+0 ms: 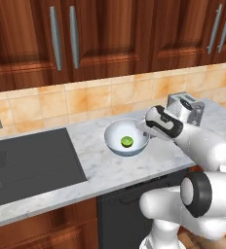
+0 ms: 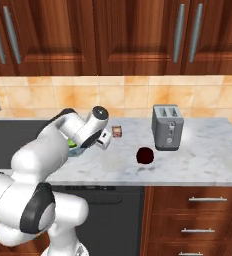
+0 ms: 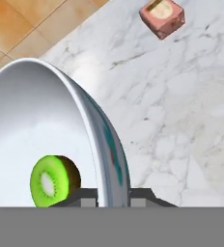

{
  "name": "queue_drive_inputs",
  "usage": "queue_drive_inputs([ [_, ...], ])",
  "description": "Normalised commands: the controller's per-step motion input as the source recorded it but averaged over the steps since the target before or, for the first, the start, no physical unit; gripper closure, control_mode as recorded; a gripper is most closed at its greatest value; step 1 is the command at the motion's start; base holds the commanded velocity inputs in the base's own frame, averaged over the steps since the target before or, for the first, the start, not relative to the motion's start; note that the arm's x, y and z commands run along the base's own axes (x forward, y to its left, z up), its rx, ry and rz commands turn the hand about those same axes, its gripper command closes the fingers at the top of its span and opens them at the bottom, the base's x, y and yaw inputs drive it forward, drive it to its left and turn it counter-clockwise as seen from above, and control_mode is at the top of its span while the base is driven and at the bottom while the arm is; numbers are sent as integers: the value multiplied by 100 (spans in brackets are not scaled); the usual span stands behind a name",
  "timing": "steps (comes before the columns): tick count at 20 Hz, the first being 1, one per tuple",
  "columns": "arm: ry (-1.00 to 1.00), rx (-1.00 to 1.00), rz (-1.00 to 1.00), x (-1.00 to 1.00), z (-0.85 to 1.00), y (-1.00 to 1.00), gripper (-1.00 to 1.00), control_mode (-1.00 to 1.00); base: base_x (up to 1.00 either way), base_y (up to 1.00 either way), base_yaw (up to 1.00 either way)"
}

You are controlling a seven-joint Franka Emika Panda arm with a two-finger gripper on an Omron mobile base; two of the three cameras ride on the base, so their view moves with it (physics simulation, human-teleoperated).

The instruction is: Move the mug from next to the sink to the open cabinet. Then, move the bowl with the kiwi to the fridge to clear the area for faucet cleaning.

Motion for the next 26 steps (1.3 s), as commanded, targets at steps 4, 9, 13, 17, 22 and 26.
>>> queue_drive_inputs([
  [4,-4,26,-7,-91,98,0,100,-100,0,0,0],
  [9,2,20,13,-40,18,5,100,100,-15,5,29],
  [13,0,0,0,0,0,0,100,100,0,11,94],
  [17,0,0,0,0,0,0,100,100,0,12,96],
  [22,0,0,0,0,0,0,100,100,0,16,98],
  [26,0,0,0,0,0,0,100,100,0,26,97],
])
